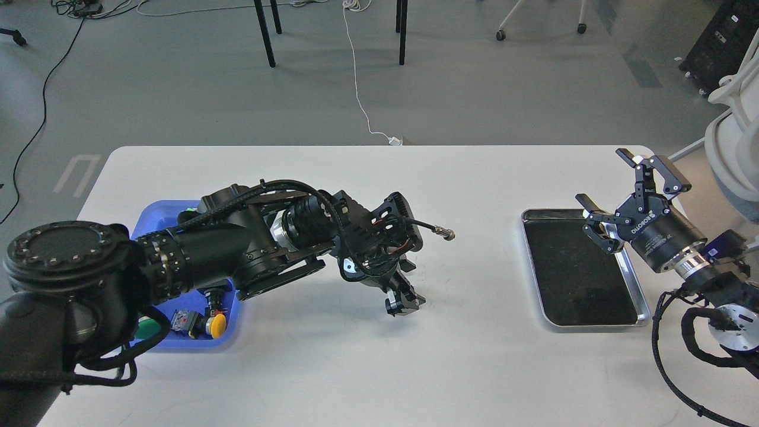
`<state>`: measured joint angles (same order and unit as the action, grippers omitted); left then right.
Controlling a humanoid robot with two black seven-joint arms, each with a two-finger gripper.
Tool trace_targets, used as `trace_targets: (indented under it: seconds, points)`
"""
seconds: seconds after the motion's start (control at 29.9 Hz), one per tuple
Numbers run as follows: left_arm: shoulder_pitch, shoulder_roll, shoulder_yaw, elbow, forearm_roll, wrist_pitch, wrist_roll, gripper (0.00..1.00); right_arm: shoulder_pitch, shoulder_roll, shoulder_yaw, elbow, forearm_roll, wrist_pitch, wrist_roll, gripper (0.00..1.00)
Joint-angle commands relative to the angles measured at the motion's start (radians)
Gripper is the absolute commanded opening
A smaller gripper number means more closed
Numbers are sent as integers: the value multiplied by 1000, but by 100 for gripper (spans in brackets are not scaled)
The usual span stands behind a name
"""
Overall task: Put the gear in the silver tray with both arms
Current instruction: 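Open the left gripper to set the gear on the table, withdraw, then reach the right gripper toward the black gear on the table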
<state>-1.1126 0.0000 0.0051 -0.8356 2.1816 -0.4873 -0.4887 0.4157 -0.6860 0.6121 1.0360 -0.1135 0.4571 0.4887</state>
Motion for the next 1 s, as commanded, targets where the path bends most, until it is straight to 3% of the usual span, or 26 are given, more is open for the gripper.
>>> trace_targets:
  seconds: [0.0, 0.13, 0.37, 0.47, 0.57, 0.74, 0.84, 0.97]
  points:
    - [-7, 0, -42, -10, 0, 22, 0, 85, 0, -3, 1, 1, 0, 0, 0, 99]
    - [-9, 50, -138, -20, -208, 44, 0, 93, 0, -3, 1, 1, 0, 0, 0, 99]
    - [68, 285, -183, -33, -838, 147, 0, 94, 0, -4, -2, 12, 0, 8, 0, 99]
    - [172, 406, -238, -117, -1098, 162, 0, 97, 0, -39, -11, 39, -3, 11, 0, 99]
    - [354, 463, -417, -167, -1221, 161, 0, 98, 5, -63, -25, 81, -17, 11, 0, 99]
    - [672, 448, -795, -266, -1247, 153, 0, 98, 23, -147, -41, 159, -174, 12, 0, 99]
    - [779, 427, -908, -304, -1258, 144, 0, 98, 90, -196, -61, 187, -337, 28, 0, 99]
    - [864, 413, -1017, -310, -1361, 96, 0, 98, 300, -228, -243, 187, -517, 32, 0, 99]
